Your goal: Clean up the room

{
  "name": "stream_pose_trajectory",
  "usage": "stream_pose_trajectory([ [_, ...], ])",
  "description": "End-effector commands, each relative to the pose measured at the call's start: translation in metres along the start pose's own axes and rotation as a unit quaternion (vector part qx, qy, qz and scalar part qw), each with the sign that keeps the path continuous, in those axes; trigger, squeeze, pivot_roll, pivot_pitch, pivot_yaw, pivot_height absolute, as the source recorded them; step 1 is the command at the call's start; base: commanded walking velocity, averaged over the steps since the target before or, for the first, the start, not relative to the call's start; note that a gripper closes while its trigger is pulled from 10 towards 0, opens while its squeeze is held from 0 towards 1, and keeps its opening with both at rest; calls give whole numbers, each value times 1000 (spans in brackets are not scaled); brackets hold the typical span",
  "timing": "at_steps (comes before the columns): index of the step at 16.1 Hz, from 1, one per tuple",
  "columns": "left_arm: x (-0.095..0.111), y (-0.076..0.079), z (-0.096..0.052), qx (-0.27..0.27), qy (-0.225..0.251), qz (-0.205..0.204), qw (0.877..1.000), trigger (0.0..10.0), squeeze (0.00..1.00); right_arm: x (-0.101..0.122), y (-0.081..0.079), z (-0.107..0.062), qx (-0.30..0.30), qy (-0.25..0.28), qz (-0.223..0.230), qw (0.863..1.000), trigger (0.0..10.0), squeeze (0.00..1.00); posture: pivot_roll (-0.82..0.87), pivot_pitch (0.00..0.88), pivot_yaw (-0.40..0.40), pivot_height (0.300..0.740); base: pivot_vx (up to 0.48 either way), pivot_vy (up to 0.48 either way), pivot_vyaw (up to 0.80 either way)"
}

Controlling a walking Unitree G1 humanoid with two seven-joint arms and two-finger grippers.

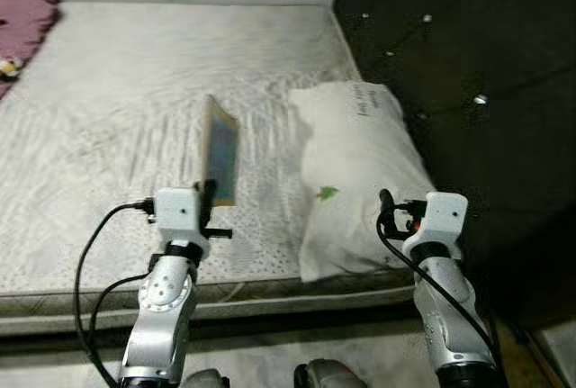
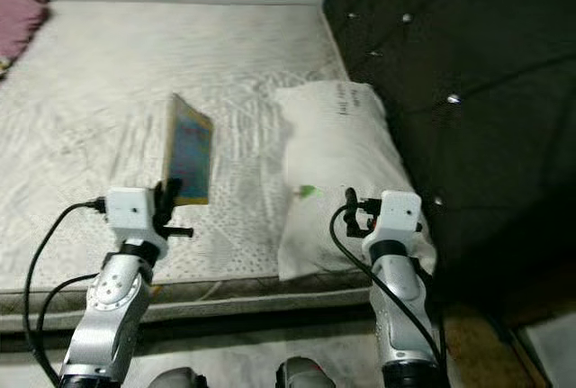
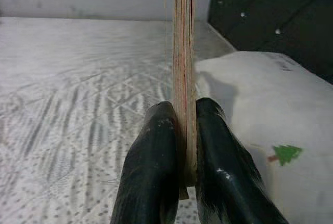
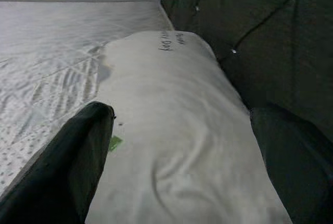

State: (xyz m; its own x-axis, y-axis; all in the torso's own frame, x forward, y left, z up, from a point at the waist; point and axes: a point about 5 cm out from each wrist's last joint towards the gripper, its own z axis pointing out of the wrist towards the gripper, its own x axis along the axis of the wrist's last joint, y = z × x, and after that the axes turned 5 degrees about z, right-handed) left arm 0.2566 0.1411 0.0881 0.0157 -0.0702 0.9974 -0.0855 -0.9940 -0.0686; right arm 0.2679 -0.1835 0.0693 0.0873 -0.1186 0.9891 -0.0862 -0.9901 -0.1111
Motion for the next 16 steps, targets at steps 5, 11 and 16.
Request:
stream_pose_trajectory([
  [5,10,-3,0,1,27,-6,1000,10000,0,-2,0,1,2,-10,1,1000,10000,0,-15,60,-22,740,280,0,0],
  [11,10,-3,-1,-2,26,-9,1000,10000,0,-2,-1,1,4,-10,-1,1000,10000,0,-18,61,-20,740,297,0,0],
  [16,8,-5,-2,6,22,-3,1000,10000,0,-3,-1,1,4,-11,0,1000,10000,0,-17,62,-20,740,100,0,0],
])
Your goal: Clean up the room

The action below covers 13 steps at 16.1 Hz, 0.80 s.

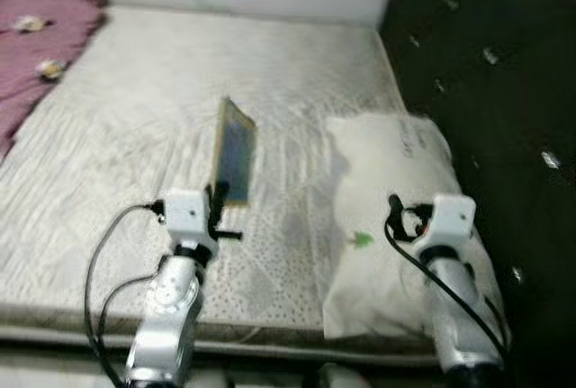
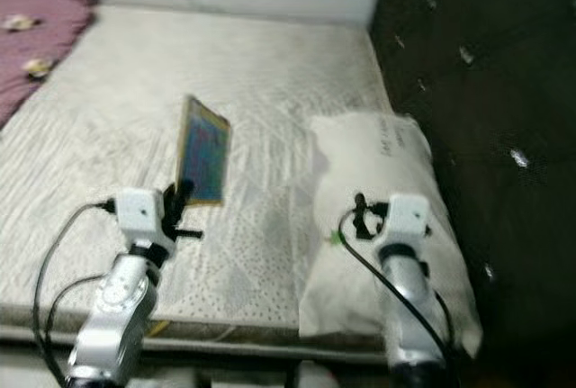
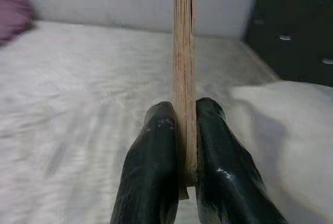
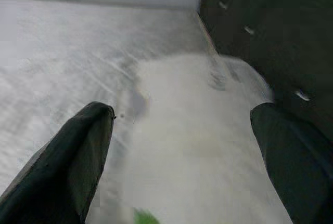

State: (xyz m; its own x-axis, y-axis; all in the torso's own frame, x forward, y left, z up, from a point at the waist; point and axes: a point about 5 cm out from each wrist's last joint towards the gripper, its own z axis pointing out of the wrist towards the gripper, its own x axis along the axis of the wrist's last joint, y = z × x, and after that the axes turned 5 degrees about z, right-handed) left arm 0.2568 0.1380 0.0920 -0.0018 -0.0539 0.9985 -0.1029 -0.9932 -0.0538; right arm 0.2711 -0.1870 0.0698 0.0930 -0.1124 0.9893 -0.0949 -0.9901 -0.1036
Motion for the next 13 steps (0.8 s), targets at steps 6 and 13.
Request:
stream_pose_trajectory([
  [6,3,-6,-2,8,9,2,1000,10000,0,-5,-4,-2,8,-10,7,1000,10000,0,-13,64,-21,740,0,0,-360],
  [13,-3,-7,-5,18,-12,-18,1000,10000,0,-6,-6,-3,21,-12,5,1000,10000,0,-10,64,-26,740,0,0,0],
])
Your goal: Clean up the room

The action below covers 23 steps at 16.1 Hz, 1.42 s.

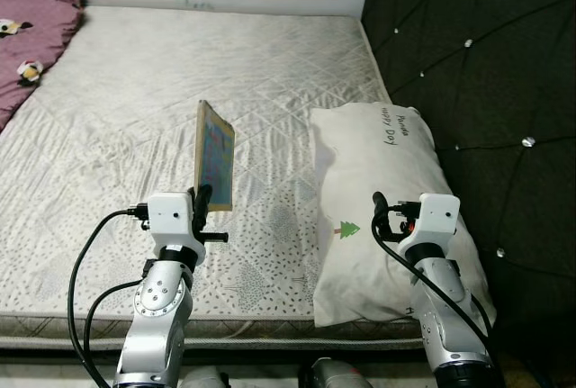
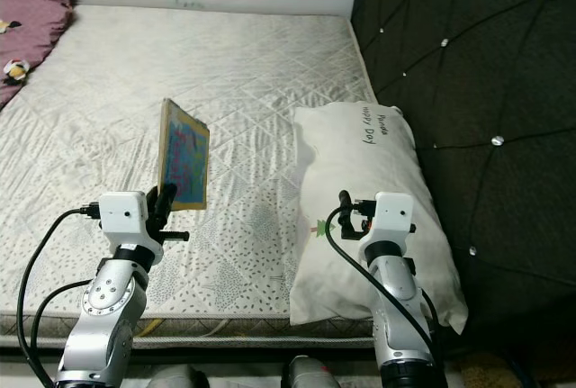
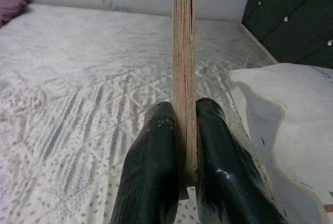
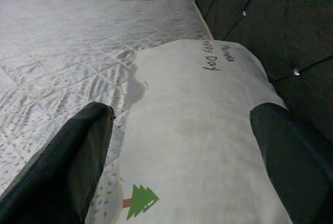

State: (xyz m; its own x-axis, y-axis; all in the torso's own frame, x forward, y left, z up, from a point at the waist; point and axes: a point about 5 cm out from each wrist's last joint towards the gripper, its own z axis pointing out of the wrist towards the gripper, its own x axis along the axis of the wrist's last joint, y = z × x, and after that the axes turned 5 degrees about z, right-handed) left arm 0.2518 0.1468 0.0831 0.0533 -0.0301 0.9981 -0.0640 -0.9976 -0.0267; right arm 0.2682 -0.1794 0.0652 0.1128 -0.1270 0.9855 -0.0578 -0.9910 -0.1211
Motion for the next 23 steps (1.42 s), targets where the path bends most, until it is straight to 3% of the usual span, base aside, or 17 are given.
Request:
stream_pose_trajectory([
  [1,5,0,0,0,11,-8,1000,10000,0,0,0,0,3,-1,-1,1000,10000,0,-10,64,-26,740,0,0,0],
  [4,5,1,1,-3,9,-7,1000,10000,0,-1,0,-1,5,-2,-2,1000,10000,0,-11,64,-25,735,0,0,0],
  [13,5,2,4,-6,2,-6,1000,10000,0,0,-1,1,7,-1,-1,1000,10000,0,-16,75,-21,636,0,0,0],
  [23,6,2,6,-5,2,-9,1000,10000,0,1,-1,2,8,-1,-2,1000,10000,0,-19,76,-26,636,0,0,0],
])
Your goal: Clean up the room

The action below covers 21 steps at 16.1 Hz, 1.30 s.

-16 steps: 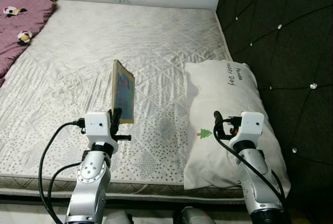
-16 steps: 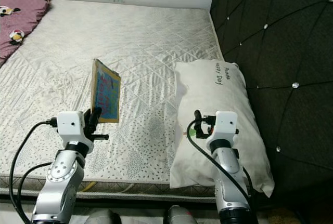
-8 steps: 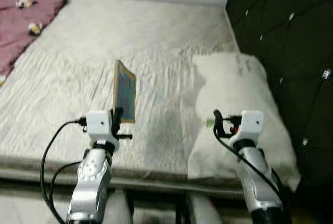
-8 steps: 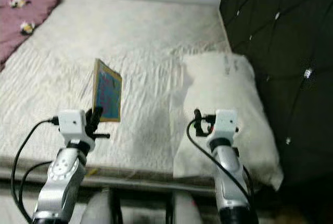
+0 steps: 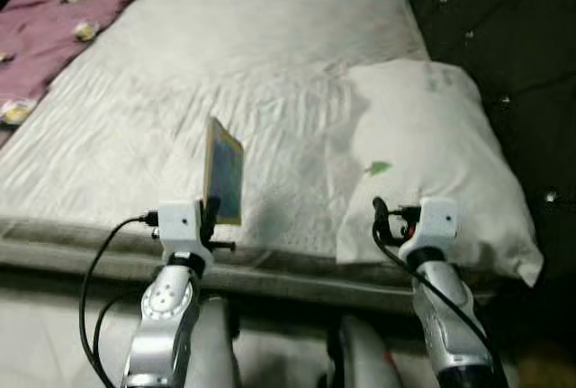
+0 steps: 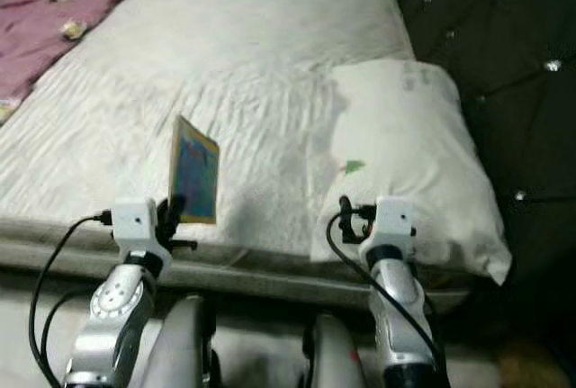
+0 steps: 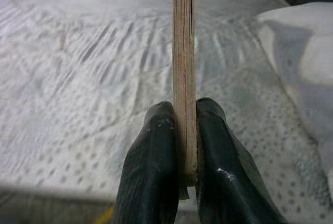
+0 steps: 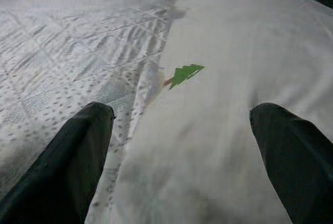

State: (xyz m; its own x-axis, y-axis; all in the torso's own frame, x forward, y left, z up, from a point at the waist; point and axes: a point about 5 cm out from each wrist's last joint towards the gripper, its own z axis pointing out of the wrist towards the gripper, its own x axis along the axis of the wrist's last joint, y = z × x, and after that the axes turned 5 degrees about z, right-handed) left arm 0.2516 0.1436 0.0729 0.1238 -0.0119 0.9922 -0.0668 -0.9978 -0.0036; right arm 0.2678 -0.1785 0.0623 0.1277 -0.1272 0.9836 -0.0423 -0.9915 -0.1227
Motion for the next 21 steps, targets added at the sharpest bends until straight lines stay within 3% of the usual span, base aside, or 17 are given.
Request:
stream_pose_trajectory([
  [1,16,-1,4,-2,37,1,999,10000,0,4,0,2,0,7,-2,1000,10000,0,-21,70,-27,636,0,0,0],
  [3,17,-1,5,-2,37,-3,999,10000,0,4,0,2,1,6,-4,1000,10000,0,-21,72,-26,636,0,0,0],
  [7,15,-4,9,11,18,-51,998,10000,0,3,-1,1,2,5,-3,1000,10000,0,-23,72,-27,636,0,0,0],
  [10,13,8,20,-58,-30,-145,987,10000,0,13,-2,-3,5,22,9,1000,10000,0,-45,89,-28,636,0,0,0],
  [13,10,9,33,-62,-56,-189,978,10000,0,20,-7,-18,36,33,3,999,10000,0,-88,121,-21,626,0,0,0],
  [16,15,19,43,-78,-55,-193,976,10000,0,17,3,-22,17,22,-1,1000,10000,0,-108,130,-22,596,0,0,0],
  [21,11,23,43,-85,-79,-200,973,10000,0,17,-1,-26,34,9,-6,999,10000,0,-106,143,-25,541,0,0,0],
])
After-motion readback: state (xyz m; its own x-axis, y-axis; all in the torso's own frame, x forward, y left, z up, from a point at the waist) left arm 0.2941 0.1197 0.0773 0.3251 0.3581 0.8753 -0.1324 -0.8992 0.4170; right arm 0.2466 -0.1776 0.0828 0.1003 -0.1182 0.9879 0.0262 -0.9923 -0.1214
